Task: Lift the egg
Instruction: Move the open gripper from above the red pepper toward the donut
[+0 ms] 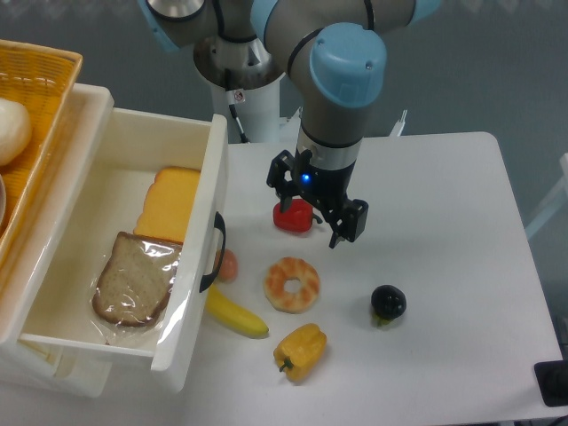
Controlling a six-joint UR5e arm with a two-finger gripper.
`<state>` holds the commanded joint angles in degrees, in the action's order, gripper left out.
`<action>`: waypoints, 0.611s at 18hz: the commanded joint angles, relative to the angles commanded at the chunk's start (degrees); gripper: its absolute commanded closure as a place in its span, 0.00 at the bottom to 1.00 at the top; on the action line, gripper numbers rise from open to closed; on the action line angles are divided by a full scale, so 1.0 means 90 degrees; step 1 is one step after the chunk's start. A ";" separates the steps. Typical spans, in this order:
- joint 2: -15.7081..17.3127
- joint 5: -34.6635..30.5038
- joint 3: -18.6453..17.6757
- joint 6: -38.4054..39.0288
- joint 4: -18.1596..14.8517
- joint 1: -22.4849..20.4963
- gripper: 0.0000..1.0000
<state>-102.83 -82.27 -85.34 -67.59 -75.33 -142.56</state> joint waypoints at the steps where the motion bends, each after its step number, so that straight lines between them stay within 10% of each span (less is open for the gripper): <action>1: 0.0000 0.0000 -0.0010 0.0000 0.0069 0.0000 0.00; 11: -0.0137 0.0088 -0.0078 0.0165 0.0704 0.0117 0.00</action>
<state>-104.06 -81.47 -86.04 -66.10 -69.00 -141.50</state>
